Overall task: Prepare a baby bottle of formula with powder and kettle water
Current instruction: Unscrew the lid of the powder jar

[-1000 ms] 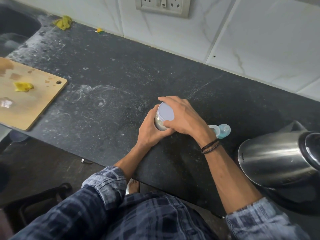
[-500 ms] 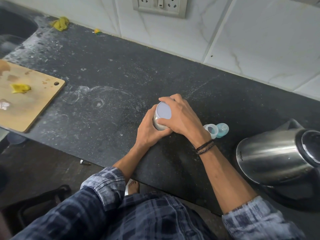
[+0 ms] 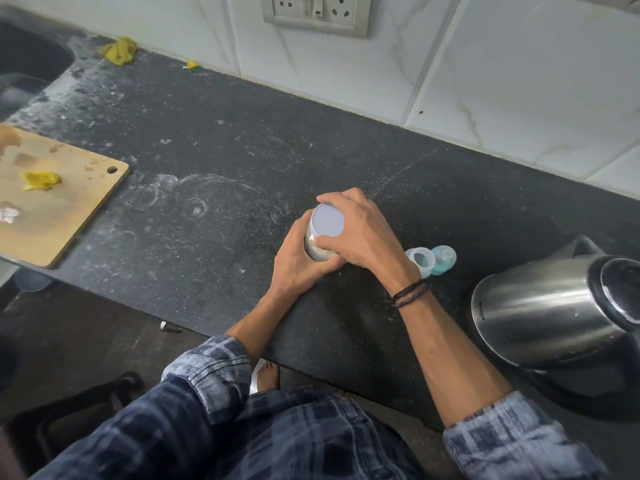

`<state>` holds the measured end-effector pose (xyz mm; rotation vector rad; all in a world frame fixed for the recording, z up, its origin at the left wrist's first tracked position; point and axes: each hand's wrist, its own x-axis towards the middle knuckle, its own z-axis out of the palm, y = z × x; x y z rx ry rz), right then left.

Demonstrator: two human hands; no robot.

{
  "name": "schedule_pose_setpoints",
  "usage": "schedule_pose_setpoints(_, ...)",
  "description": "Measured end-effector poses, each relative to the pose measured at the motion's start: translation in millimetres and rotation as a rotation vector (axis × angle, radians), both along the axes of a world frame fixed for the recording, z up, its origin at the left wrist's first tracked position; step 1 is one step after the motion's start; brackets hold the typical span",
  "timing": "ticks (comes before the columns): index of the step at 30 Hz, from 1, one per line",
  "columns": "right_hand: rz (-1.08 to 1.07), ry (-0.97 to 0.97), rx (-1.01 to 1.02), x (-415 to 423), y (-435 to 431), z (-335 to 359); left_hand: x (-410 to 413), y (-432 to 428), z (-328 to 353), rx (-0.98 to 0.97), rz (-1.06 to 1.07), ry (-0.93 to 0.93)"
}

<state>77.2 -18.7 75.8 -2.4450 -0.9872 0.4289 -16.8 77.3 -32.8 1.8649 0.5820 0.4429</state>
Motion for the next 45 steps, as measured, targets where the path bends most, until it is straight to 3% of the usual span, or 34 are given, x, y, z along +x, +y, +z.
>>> schedule_pose_setpoints(23,0.066,0.12,0.038,9.3,0.8,6.0,-1.8,-0.4,4.8,-0.018,-0.012,0.005)
schedule_pose_setpoints(34,-0.119,0.403,0.309,24.5,-15.4,19.3,-1.8,1.1,8.4,0.041,-0.022,-0.026)
schedule_pose_setpoints(39,-0.163,0.412,0.407,11.1,-37.9,28.3,-3.1,0.4,13.9,0.058,-0.028,-0.052)
schedule_pose_setpoints(45,-0.175,0.292,0.459,-24.5,-80.5,15.2,-2.7,0.2,14.1,0.047,-0.047,-0.046)
